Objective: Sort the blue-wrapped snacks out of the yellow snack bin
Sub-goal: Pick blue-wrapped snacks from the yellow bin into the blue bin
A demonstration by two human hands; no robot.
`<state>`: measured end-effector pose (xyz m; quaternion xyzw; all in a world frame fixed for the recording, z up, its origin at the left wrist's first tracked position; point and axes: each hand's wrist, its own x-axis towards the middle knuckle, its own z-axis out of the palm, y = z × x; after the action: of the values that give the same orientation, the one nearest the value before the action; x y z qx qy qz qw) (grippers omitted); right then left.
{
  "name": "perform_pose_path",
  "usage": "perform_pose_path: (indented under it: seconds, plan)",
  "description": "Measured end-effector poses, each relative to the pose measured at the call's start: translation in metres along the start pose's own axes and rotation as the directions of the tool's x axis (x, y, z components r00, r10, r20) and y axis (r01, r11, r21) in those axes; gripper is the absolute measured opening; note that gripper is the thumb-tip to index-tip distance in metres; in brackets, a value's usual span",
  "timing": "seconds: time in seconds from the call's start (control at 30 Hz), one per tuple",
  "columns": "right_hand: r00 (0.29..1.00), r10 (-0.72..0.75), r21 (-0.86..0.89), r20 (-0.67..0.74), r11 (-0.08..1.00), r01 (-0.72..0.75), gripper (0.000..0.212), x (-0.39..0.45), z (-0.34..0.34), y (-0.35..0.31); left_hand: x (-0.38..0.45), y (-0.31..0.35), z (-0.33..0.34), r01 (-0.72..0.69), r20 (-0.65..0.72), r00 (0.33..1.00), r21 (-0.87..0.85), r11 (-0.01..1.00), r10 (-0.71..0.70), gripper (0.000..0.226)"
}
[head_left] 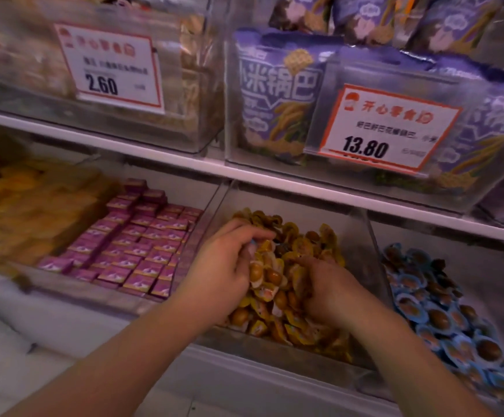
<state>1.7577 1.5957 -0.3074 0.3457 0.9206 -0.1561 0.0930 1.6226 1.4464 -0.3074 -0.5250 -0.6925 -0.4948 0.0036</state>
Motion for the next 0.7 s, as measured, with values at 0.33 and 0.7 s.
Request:
perform_pose_path:
  seconds: [0.33, 0.7]
  plan:
    - [0.964, -0.045, 0.86, -0.263, 0.441, 0.255, 0.051, -0.02, -0.019, 0.002, 0.0, 0.007, 0.002, 0.254, -0.046, 0.958, -0.333, 0.908, -0.284, 0.035]
    - [0.856, -0.092, 0.777, -0.508, 0.379, 0.502, 0.039, -0.032, -0.007, -0.028, 0.007, 0.013, 0.017, 0.388, 0.162, 0.921, -0.445, 0.807, -0.353, 0.027]
